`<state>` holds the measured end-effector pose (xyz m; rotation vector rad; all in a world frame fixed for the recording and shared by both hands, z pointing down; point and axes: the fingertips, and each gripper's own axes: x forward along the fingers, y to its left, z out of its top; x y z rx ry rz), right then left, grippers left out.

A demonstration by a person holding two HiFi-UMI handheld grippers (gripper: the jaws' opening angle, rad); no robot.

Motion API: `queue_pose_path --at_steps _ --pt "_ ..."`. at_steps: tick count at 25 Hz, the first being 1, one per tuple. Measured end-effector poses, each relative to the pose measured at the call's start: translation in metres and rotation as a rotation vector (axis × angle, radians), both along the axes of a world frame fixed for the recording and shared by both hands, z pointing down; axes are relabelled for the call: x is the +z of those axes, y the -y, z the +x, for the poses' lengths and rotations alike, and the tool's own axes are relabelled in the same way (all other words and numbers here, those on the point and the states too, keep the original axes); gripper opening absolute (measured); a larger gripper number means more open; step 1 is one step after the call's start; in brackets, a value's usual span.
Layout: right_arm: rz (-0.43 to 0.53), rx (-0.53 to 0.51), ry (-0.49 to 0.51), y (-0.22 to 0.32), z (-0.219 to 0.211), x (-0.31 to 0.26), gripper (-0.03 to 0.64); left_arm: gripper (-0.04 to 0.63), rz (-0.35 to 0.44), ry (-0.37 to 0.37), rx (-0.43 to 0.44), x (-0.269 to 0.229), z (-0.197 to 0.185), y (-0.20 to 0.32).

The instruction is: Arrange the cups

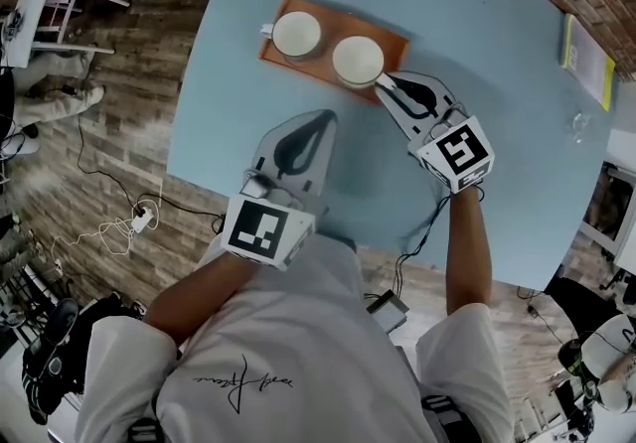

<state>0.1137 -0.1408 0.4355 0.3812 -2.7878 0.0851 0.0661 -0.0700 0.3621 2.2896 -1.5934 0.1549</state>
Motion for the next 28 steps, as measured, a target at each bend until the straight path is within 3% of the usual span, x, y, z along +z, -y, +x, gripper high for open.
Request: queue_pose_path --at_steps 8,15,28 --pt "-0.019 0.123 0.021 -0.002 0.005 -0.007 0.066 0.008 0.057 0.062 0.047 -0.009 -0.006 0.001" --pt "-0.012 0.267 0.038 -0.012 -0.002 -0.024 0.066 0.008 0.059 -0.011 0.112 -0.017 -0.015 0.001" --pt "-0.015 0.52 0.049 -0.032 -0.019 -0.043 0.066 0.008 0.083 -0.031 0.169 -0.021 -0.048 0.003"
